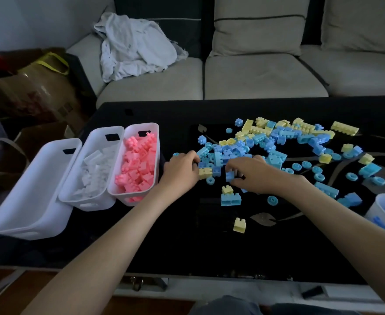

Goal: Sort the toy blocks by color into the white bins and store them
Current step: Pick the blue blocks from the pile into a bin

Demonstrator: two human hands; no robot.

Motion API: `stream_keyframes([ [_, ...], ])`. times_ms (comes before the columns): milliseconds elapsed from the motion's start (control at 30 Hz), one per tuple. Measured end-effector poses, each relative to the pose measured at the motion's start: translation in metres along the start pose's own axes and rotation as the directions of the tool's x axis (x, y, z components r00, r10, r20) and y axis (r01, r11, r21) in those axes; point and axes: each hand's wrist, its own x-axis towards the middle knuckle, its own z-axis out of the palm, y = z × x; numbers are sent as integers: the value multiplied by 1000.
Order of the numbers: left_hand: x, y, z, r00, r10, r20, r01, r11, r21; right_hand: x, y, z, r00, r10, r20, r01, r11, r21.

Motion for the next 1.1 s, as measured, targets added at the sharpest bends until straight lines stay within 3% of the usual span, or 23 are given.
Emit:
stream_keyframes([
  [200,0,8,4,999,48,3,-48,996,75,-22,1,-22,999,31,-16,-25,957,288],
  [467,-1,30,4,986,-44,162,1,967,256,-31,14,-3,998,41,47,-42,999,19],
  [633,-8,32,0,992,-59,111,40,985,166,-24,8,7,998,27,59,-26,999,-19],
  [767,-9,37,-2,999,2,-37,-3,999,-33,-33,5,-4,1000,14,-20,-12,995,96],
  [900,-12,75,-5,987,96,-125,-115,983,-146,-51,7,-27,988,110,-110,-78,962,260],
  [1000,-20,128,0,973,228,-34,-230,952,-203,-81,24,-52,936,271,-226,-172,909,380],
  [1100,-34,192,13,919,389,68,-364,901,-236,-132,58,-71,822,431,-372,-279,875,396],
])
